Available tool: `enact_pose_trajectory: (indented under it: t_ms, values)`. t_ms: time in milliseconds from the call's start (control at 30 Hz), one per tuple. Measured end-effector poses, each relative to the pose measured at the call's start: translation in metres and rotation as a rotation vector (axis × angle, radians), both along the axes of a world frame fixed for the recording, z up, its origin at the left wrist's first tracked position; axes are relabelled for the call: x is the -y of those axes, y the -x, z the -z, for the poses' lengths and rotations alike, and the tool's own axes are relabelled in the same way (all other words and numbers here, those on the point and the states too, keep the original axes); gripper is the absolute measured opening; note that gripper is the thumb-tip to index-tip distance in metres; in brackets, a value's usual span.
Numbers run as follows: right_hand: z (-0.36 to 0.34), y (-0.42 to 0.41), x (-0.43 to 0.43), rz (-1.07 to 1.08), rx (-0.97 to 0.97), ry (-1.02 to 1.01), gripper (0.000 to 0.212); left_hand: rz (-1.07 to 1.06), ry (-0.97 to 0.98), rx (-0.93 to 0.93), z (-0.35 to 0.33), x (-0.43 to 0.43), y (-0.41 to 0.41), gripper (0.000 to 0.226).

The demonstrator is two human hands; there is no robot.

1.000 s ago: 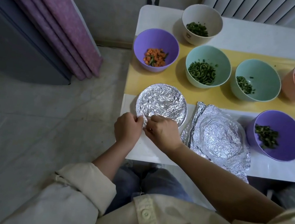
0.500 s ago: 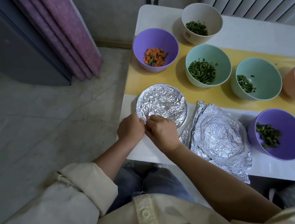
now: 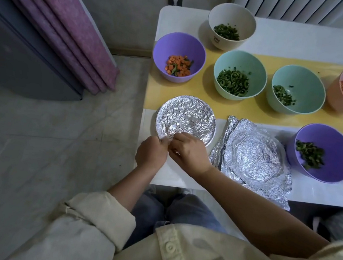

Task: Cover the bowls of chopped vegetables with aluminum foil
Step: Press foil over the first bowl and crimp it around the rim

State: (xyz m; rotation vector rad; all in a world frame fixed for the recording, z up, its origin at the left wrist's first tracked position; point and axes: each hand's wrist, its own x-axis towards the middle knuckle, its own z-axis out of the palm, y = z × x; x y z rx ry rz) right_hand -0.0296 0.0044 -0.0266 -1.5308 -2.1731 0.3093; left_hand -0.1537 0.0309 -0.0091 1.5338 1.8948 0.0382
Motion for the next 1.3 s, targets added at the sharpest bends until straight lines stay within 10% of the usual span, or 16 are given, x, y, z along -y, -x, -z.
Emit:
enact_pose_trajectory:
  t_ms: [1300]
  values:
    - [0.004,-0.014,0.005,0.014,0.057,-0.027,0.019,-0.185,0.230,0.358,0.014,-0.015,0.003,0.033]
